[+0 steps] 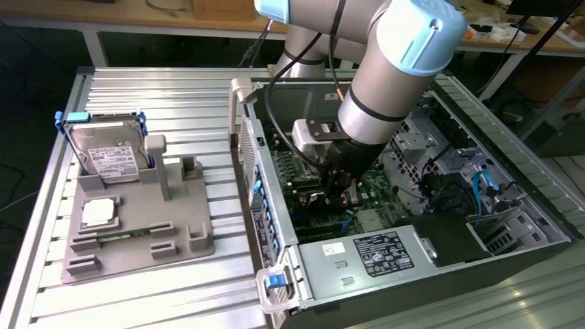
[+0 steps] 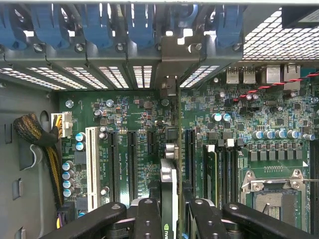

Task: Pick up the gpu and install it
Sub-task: 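Insert the gpu into the slot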

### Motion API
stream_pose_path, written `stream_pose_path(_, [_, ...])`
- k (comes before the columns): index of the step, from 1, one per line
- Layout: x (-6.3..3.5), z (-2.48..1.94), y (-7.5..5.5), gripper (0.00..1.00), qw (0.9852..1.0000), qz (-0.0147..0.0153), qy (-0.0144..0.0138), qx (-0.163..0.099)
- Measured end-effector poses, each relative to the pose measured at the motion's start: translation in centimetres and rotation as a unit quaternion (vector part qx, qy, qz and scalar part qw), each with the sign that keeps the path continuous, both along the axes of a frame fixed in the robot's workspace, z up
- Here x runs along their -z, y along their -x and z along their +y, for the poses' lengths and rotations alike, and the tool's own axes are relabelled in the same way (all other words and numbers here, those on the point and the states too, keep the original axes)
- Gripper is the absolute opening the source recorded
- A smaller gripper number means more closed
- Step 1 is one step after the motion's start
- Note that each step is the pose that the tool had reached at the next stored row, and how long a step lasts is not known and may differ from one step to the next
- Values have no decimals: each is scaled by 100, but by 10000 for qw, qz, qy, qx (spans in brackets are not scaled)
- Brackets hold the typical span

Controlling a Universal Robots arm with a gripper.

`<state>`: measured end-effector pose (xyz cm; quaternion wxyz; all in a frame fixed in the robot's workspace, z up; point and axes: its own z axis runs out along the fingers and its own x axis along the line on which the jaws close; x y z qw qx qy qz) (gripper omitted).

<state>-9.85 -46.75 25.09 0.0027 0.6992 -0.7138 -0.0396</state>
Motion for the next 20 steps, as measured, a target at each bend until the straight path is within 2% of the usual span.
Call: stream_pose_path(20, [0,0,0,27,10000,0,0,0])
